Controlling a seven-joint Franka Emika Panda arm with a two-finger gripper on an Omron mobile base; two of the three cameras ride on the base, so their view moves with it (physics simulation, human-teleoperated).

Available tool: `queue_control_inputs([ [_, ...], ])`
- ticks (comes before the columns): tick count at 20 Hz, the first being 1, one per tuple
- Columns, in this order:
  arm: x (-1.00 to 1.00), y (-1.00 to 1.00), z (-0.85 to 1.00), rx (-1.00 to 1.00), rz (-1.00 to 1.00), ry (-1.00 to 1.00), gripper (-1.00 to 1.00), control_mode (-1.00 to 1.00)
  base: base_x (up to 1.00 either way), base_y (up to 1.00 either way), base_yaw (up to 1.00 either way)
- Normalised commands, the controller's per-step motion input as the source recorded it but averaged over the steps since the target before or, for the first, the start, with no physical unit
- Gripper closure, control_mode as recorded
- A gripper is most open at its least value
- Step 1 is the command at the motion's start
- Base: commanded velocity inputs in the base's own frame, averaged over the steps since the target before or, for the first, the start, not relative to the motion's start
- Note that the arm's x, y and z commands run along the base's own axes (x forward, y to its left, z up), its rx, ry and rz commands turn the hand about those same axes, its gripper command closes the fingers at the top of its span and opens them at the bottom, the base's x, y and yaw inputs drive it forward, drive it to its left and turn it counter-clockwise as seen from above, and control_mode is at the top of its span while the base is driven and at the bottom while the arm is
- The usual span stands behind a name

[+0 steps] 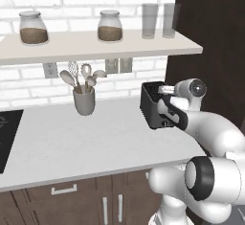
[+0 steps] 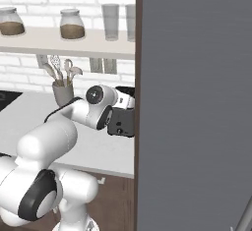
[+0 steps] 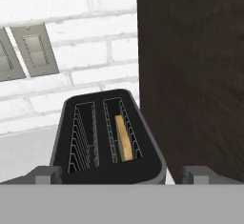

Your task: Start the toaster. Once the lever pops up, take the bread to the plate on the dining counter.

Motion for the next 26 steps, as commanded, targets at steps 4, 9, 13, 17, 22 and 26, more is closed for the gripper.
queue_control_inputs([
  [4,0.00,0.00,0.00,0.00,0.00,0.00,-1.00,-1.00,0.00,0.00,0.00],
  [9,0.00,0.00,0.00,0.00,0.00,0.00,-1.00,-1.00,0.00,0.00,0.00],
  [13,0.00,0.00,0.00,0.00,0.00,0.00,-1.00,-1.00,0.00,0.00,0.00],
  [17,0.00,0.00,0.00,0.00,0.00,0.00,-1.00,-1.00,0.00,0.00,0.00],
  [22,0.00,0.00,0.00,0.00,0.00,0.00,-1.00,-1.00,0.00,0.00,0.00],
  [26,0.00,0.00,0.00,0.00,0.00,0.00,-1.00,-1.00,0.00,0.00,0.00],
])
